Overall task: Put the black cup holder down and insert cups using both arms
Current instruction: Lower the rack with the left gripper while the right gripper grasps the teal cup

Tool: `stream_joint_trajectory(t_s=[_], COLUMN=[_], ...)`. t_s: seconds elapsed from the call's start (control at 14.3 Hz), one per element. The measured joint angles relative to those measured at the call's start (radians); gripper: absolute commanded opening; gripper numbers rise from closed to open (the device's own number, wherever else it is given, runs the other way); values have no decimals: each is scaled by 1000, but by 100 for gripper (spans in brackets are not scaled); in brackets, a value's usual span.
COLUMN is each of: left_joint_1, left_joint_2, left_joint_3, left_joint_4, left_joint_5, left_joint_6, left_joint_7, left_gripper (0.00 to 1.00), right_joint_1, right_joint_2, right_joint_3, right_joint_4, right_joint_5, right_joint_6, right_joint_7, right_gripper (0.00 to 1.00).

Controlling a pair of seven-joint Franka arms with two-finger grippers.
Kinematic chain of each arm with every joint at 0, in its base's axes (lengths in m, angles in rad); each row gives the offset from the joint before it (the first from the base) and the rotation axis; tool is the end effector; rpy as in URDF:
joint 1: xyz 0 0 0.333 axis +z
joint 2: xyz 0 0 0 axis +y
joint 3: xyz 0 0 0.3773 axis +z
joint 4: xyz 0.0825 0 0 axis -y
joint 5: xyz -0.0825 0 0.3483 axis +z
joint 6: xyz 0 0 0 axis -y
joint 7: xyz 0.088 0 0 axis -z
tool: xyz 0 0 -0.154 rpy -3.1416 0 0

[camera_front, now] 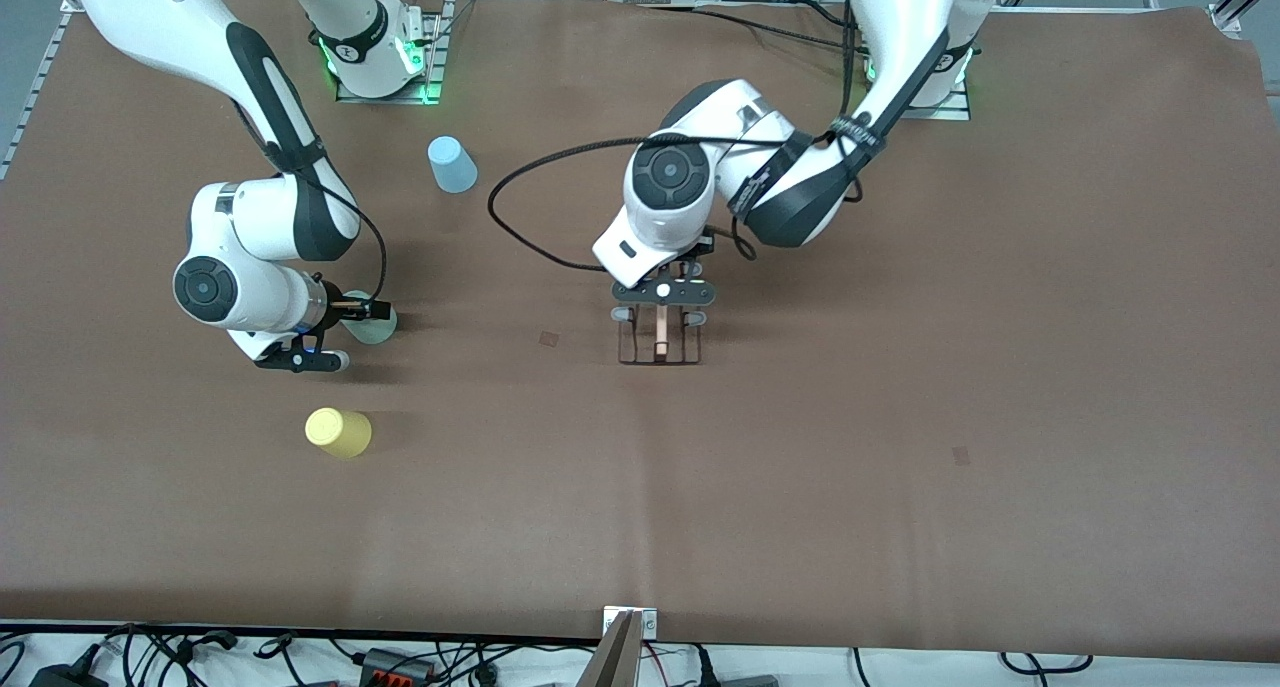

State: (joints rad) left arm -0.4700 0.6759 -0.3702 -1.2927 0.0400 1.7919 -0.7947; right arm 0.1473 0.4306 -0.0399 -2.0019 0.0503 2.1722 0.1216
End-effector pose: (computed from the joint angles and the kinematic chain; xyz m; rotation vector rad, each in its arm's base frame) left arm 0.5241 -0.4822 0.3718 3.0846 0.0043 -0.3615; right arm 0.5636 0.0655 0.2595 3.1050 -0.0724 -0.4065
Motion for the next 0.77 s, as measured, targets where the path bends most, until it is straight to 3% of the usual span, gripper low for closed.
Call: stream_joint_trajectory(t_s=[0.14, 0.21, 0.35, 0.42, 0.49, 0.56, 0.7, 0.77], left_joint_1=[-6, -12, -30, -38, -45, -50, -58, -62], left_joint_2=[16, 18, 18, 19, 20, 22, 29, 33], left_joint_3=[1, 1, 1, 1, 1, 1, 1, 1], left_joint_4=[10, 12, 13, 13, 13, 14, 14, 14], left_joint_5=[0, 0, 0, 0, 0, 0, 0, 0], left_joint_6=[27, 40, 54, 63, 72, 79, 91, 98], left_joint_7=[-18, -31, -61, -68, -73, -78, -80, -81], left_gripper=[1, 1, 3, 5, 5, 6, 8, 16], right_joint_1=[0, 0, 1, 2, 2, 2, 3, 4], right_joint_2=[0, 0, 0, 0, 0, -3, -4, -4], right_joint_3=[0, 0, 1, 1, 1, 1, 2, 2], right_joint_4=[0, 0, 0, 0, 0, 1, 2, 5], right_joint_5=[0, 0, 0, 0, 0, 0, 0, 0], right_joint_6=[0, -1, -2, -2, -2, -4, -4, -4], right_joint_7=[0, 0, 0, 0, 0, 0, -1, -2], right_gripper=[97, 87, 47, 31, 21, 14, 11, 11])
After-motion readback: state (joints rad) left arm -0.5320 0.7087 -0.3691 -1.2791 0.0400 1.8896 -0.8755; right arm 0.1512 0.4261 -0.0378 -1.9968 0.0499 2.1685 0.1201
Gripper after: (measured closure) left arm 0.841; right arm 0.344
